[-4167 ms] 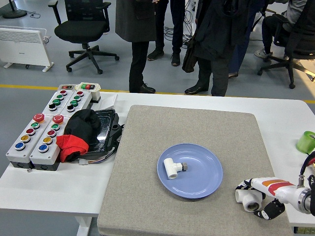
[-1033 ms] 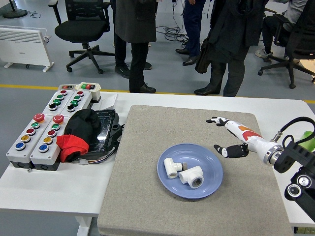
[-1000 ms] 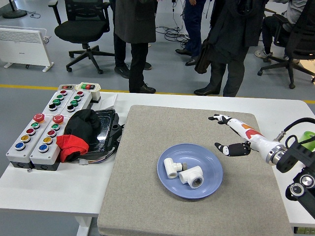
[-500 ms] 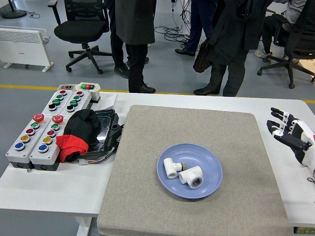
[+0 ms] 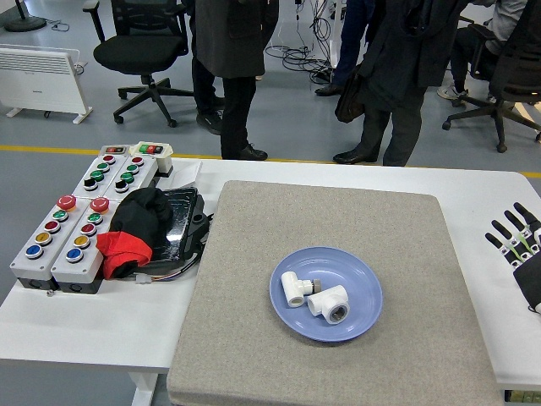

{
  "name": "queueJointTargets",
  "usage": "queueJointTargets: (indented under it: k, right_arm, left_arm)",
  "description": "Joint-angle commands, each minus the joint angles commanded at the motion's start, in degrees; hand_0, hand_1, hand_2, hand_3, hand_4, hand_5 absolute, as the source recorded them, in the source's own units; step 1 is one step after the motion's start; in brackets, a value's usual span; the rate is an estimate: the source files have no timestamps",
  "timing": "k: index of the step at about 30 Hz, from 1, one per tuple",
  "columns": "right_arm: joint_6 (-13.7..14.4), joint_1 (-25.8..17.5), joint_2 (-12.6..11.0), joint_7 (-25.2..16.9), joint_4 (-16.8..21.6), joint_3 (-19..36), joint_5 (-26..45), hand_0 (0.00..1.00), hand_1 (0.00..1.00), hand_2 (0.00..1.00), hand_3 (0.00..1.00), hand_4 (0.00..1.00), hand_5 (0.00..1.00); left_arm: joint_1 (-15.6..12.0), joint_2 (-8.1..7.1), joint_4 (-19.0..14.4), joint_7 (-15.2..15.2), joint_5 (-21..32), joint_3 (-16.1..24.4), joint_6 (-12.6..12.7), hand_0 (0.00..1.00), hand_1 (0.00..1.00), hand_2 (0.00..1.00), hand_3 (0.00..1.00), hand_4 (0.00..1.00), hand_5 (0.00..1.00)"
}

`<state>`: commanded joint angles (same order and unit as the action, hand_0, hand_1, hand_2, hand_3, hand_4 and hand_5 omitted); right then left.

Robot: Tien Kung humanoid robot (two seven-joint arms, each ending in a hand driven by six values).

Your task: Pick pipe place plate twice

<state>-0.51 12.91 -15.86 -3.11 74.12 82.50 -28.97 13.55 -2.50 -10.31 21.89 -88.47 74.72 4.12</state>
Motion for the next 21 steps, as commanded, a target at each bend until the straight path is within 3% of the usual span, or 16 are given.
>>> queueJointTargets:
  k: [21]
  right_arm:
    - [0.2,-3.5,3.3,-3.5,-0.6,0.8,-3.8,0.868,0.833,0.915,0.851,0.621,0.708]
  left_arm:
    - [0.4,-0.19,0.0,0.2,-0.4,0.2,0.1,0.722,0.747,0.701,0.648,0.401,0.998]
